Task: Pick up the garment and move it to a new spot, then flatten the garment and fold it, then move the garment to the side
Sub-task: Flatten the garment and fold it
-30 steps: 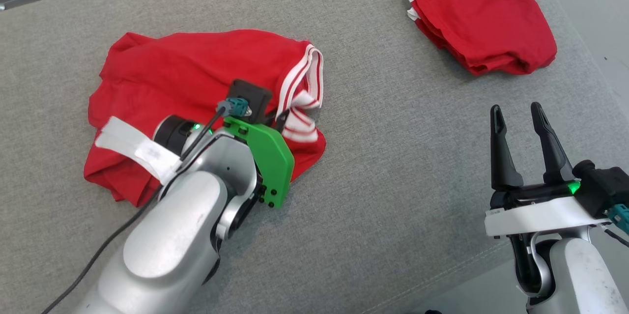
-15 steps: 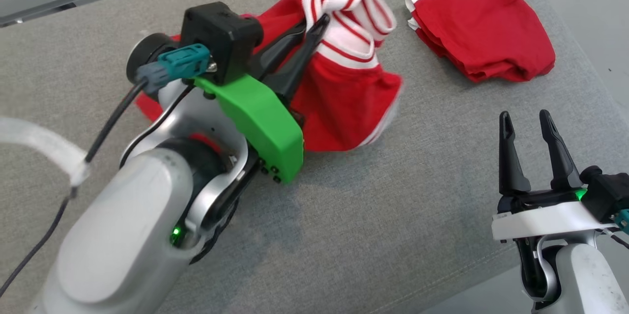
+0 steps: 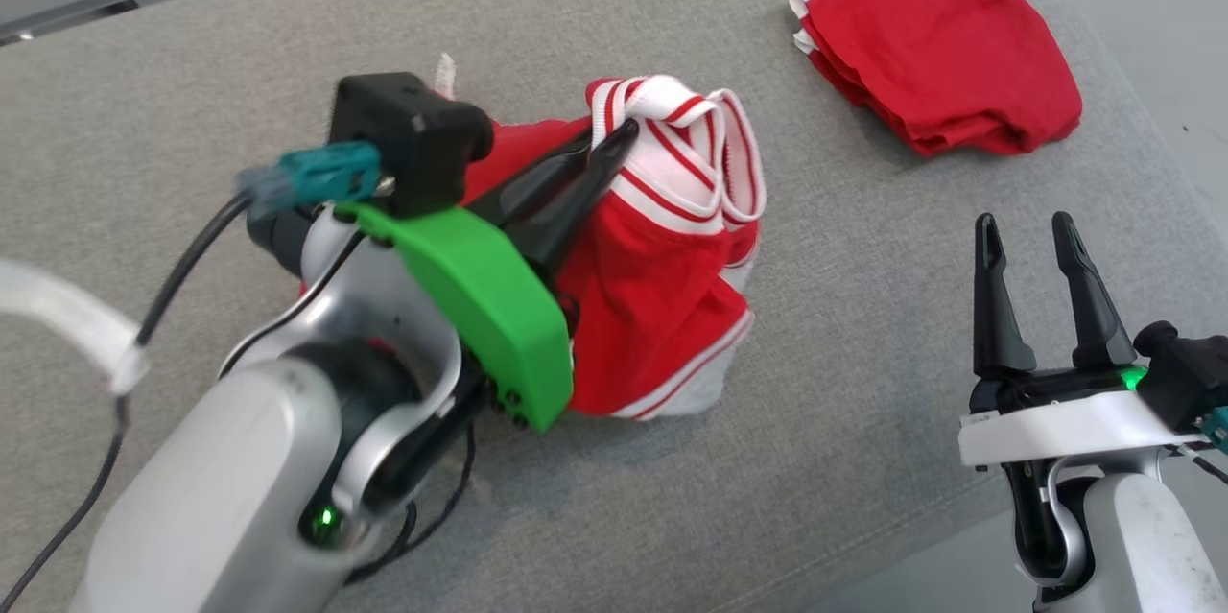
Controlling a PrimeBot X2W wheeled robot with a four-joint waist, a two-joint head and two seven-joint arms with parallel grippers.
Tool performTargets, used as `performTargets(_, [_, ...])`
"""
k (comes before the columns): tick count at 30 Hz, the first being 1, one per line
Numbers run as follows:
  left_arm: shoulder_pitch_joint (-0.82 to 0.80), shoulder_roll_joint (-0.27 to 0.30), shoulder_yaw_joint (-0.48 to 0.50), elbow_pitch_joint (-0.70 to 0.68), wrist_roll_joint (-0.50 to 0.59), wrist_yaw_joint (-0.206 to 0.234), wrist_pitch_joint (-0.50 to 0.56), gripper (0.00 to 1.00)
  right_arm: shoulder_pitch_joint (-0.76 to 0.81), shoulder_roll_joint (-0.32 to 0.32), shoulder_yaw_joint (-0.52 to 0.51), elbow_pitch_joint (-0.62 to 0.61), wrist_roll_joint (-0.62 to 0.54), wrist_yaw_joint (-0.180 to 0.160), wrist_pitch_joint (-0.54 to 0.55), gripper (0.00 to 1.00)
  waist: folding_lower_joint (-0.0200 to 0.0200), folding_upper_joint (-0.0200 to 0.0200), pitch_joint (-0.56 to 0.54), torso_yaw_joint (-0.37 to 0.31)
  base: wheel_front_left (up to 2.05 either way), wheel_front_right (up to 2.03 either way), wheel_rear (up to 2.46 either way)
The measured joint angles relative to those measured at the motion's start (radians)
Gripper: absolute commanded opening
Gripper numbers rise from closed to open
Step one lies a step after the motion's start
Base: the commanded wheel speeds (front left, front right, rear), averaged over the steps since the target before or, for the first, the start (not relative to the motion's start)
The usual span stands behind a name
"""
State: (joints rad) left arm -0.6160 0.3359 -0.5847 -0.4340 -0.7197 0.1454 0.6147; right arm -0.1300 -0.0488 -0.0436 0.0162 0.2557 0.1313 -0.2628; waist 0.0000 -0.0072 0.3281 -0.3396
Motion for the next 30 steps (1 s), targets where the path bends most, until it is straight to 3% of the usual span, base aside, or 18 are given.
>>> performTargets(3, [-0.038,-0.030,-0.014,0.158,0.017,-0.007,-0.015,0.00,-0.004,-0.002,0.014,0.010,0.022,0.000,0.000,1.00,0.0000,0.0000,0.024,-0.014,0.00,0.00,0.00])
performTargets(7, [-0.153,-0.064,-0.057,0.399,0.083,-0.069,-0.063,0.00,-0.024,-0.001,0.031,0.020,0.040,0.000,0.000,1.00,0.0000,0.0000,0.058,-0.042,0.00,0.00,0.00])
performTargets(11, [-0.265,-0.087,-0.076,0.628,0.172,-0.116,-0.183,0.00,-0.033,-0.001,0.045,0.033,0.050,0.000,0.000,1.00,0.0000,0.0000,0.084,-0.077,0.00,0.00,0.00])
performTargets(12, [-0.282,-0.095,-0.078,0.676,0.186,-0.120,-0.219,0.19,-0.035,-0.001,0.048,0.035,0.050,0.000,0.000,1.00,0.0000,0.0000,0.089,-0.085,0.00,0.00,0.00])
performTargets(13, [-0.297,-0.100,-0.084,0.728,0.205,-0.125,-0.249,0.53,-0.036,-0.001,0.050,0.036,0.051,0.000,0.000,1.00,0.0000,0.0000,0.093,-0.093,0.00,0.00,0.00])
performTargets(14, [-0.306,-0.106,-0.089,0.771,0.220,-0.128,-0.276,1.00,-0.035,-0.001,0.051,0.039,0.051,0.000,0.000,1.00,0.0000,0.0000,0.096,-0.100,0.00,0.00,0.00])
performTargets(18, [-0.311,-0.126,-0.086,0.876,0.220,-0.138,-0.350,1.00,-0.024,-0.001,0.034,0.042,0.048,0.000,0.000,1.00,0.0000,0.0000,0.096,-0.109,0.00,0.00,0.00])
performTargets(22, [-0.289,-0.113,-0.057,0.878,0.195,-0.139,-0.400,1.00,-0.012,0.000,0.022,0.042,0.026,0.000,0.000,1.00,0.0000,0.0000,0.085,-0.092,0.00,0.00,0.00])
performTargets(27, [-0.176,-0.065,-0.007,0.716,0.145,-0.115,-0.436,1.00,0.003,0.000,-0.011,0.020,-0.024,0.000,0.000,1.00,0.0000,0.0000,0.060,-0.043,0.00,0.00,0.00])
performTargets(30, [-0.071,-0.014,0.021,0.581,0.120,-0.075,-0.427,1.00,0.005,-0.001,-0.029,0.007,-0.048,0.000,0.000,1.00,0.0000,0.0000,0.044,-0.005,0.00,0.00,0.00])
